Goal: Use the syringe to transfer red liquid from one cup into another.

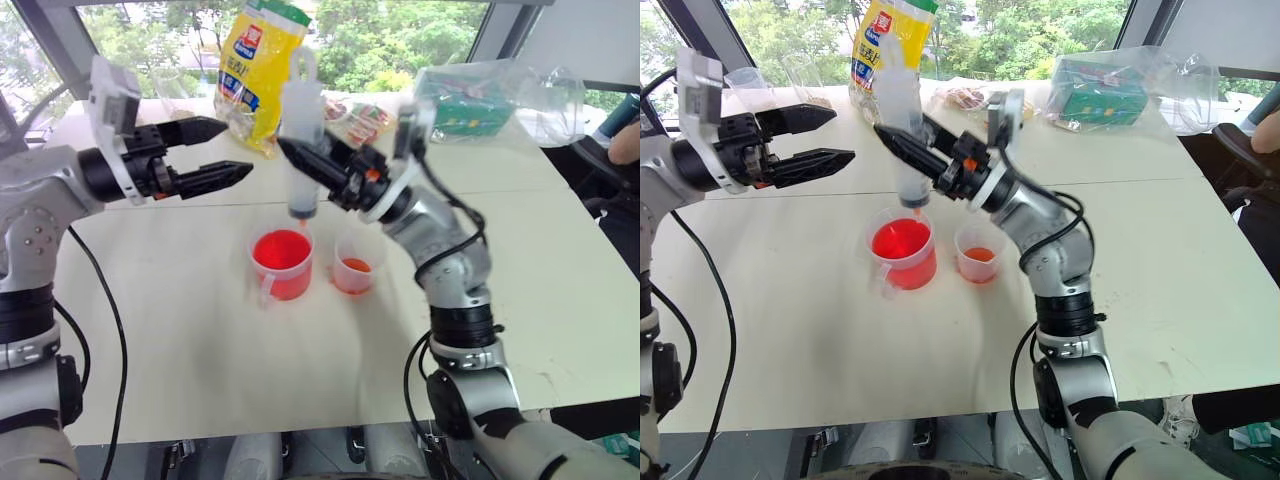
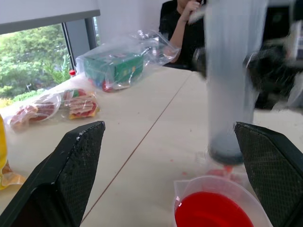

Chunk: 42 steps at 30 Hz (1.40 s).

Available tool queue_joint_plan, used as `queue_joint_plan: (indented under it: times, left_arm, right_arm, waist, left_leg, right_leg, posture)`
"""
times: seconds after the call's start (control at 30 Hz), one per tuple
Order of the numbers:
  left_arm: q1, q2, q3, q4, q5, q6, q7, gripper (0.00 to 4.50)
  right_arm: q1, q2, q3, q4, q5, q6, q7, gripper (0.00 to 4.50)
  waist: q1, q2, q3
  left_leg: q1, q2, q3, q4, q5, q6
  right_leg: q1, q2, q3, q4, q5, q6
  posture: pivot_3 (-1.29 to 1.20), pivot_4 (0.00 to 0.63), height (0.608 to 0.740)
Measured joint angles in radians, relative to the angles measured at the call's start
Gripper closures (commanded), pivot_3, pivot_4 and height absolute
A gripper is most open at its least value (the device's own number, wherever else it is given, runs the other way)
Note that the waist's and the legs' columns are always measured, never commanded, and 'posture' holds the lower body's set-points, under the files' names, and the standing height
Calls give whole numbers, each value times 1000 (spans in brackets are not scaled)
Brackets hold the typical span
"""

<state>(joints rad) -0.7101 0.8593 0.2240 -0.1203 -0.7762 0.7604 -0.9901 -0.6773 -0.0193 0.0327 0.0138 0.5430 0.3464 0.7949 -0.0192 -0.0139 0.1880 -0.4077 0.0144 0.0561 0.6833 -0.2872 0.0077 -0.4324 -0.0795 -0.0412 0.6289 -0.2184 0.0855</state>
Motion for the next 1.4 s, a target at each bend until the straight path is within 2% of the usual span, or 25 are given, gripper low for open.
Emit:
queue_joint_plan:
  times: [0.33, 0.87, 1.03, 1.13, 1.23, 1.33, 1.37, 1.4]
  left_arm:
    - [3, -5, 7, -12, -27, 18, 26, 0]
    - [-18, -105, -68, 34, 82, -82, 41, 0]
    - [-49, -167, -84, 45, 110, -100, 67, 0]
    - [-55, -201, -88, 60, 114, -100, 78, 788]
    - [-55, -219, -97, 57, 114, -97, 77, 2232]
    - [-55, -232, -110, 40, 110, -88, 67, 3888]
    - [-55, -232, -114, 35, 109, -86, 65, 4276]
    - [-55, -234, -115, 32, 109, -84, 66, 4402]
  right_arm:
    - [86, 10, 89, 100, -106, -175, 46, 3117]
    - [92, 0, 121, 98, -137, -188, 55, 3117]
    - [94, -2, 110, 98, -139, -188, 51, 3117]
    - [96, -3, 101, 99, -146, -188, 47, 3117]
    - [96, -2, 102, 99, -151, -188, 47, 3117]
    - [96, -2, 95, 100, -157, -188, 37, 3117]
    - [96, -2, 94, 101, -157, -188, 36, 3117]
    - [96, -1, 94, 101, -157, -188, 37, 3117]
  waist:
    - [2, 0, 0]
    - [2, 0, 0]
    - [3, 0, 0]
    - [3, 0, 0]
    - [1, 0, 0]
    - [2, 0, 0]
    - [2, 0, 0]
    - [2, 0, 0]
  left_leg:
    - [0, 0, 0, 0, 1, -1]
    - [1, 0, 0, 0, 1, -2]
    - [1, 0, 0, 0, 1, -2]
    - [1, 0, 0, 0, 1, -2]
    - [1, 0, 0, 0, 1, -2]
    - [1, 0, 0, 0, 1, -2]
    - [1, 0, 0, 0, 1, -2]
    - [1, 0, 0, 0, 1, -2]
  right_leg:
    - [0, 0, 0, 1, 0, 0]
    - [0, 0, 0, 1, 0, 0]
    - [0, 0, 0, 1, 0, 0]
    - [0, 0, 0, 1, 0, 0]
    - [0, 0, 0, 1, 0, 0]
    - [0, 0, 0, 1, 0, 0]
    - [0, 0, 0, 1, 0, 0]
    - [0, 0, 0, 1, 0, 0]
  posture:
    - [0, 150, 740]
    - [0, 150, 740]
    - [0, 150, 740]
    - [0, 150, 740]
    - [0, 150, 740]
    - [0, 150, 740]
    - [0, 150, 740]
    - [0, 150, 740]
